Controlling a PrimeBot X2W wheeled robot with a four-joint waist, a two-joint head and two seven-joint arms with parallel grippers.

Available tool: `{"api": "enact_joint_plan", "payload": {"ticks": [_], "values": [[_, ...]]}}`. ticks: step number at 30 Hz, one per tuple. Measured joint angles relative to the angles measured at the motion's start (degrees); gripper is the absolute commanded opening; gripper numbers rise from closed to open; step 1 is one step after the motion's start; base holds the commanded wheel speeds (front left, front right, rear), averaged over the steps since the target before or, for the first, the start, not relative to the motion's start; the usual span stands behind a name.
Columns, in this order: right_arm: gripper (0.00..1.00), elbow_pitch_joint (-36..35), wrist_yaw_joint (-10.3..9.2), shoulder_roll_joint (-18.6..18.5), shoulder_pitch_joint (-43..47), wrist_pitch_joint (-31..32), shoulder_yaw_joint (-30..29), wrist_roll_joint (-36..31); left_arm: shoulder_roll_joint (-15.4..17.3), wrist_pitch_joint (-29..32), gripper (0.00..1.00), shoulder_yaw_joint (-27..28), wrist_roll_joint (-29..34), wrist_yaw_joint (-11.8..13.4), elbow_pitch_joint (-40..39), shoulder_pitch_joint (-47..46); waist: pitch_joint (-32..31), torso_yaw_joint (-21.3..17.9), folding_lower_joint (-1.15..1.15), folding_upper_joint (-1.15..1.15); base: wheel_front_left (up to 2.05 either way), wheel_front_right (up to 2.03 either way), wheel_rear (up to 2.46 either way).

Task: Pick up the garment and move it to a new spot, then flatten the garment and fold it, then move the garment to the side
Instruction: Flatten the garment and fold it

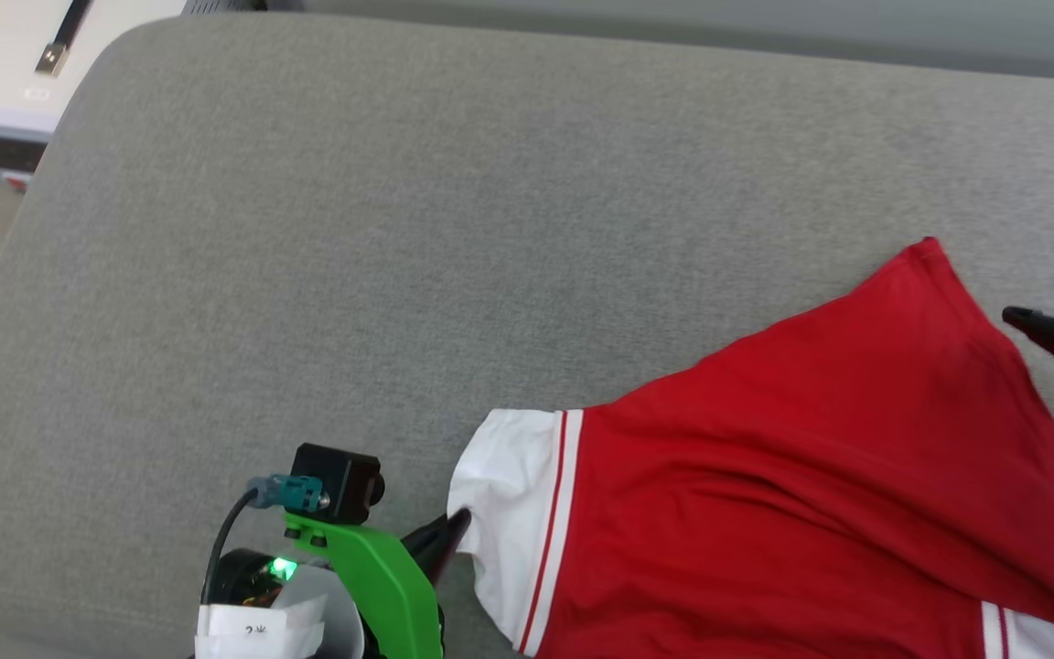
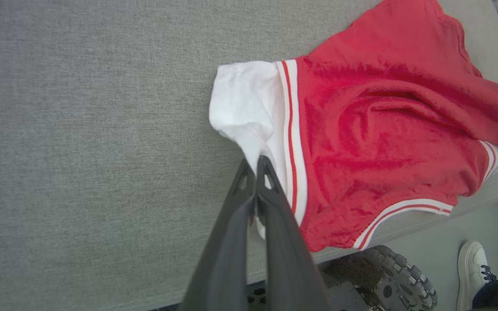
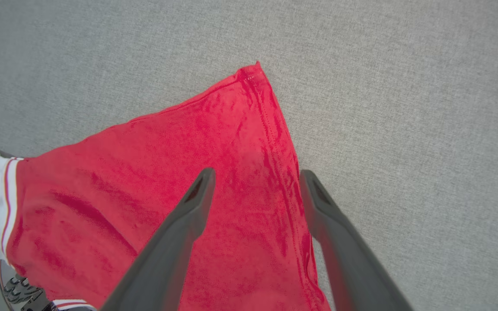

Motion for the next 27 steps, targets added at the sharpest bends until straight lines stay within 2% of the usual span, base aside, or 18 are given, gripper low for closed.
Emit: {"api": "enact_joint_plan", "payload": {"ticks": [12, 24, 25, 27], "values": [[1.0, 13.1, 0.0, -4.0, -9.5, -1.6, 6.6, -3.7, -0.8, -1.0, 0.0, -1.0, 0.5, -1.5, -0.3, -2.2, 6.7, 6.5, 0.0, 0.0, 0.0, 0.0, 0.0], [1.0, 17.0, -0.03, -9.1, -11.3, -1.3, 12.8, -3.3, -1.8, -2.7, 0.0, -1.4, 0.5, -2.0, 0.3, -2.9, 10.2, 10.5, 0.0, 0.0, 0.0, 0.0, 0.0], [0.0, 16.3, -0.07, -10.9, -11.0, 0.1, 15.0, -2.3, -1.6, -2.8, 0.0, -1.1, 0.7, -2.0, 0.7, -3.1, 10.3, 10.9, 0.0, 0.0, 0.0, 0.0, 0.0], [0.0, 16.2, -0.07, -11.1, -10.7, 0.1, 15.0, -1.5, -1.4, -2.8, 0.0, -0.9, 0.9, -2.0, 1.0, -3.1, 10.3, 11.1, 0.0, 0.0, 0.0, 0.0, 0.0]]}}
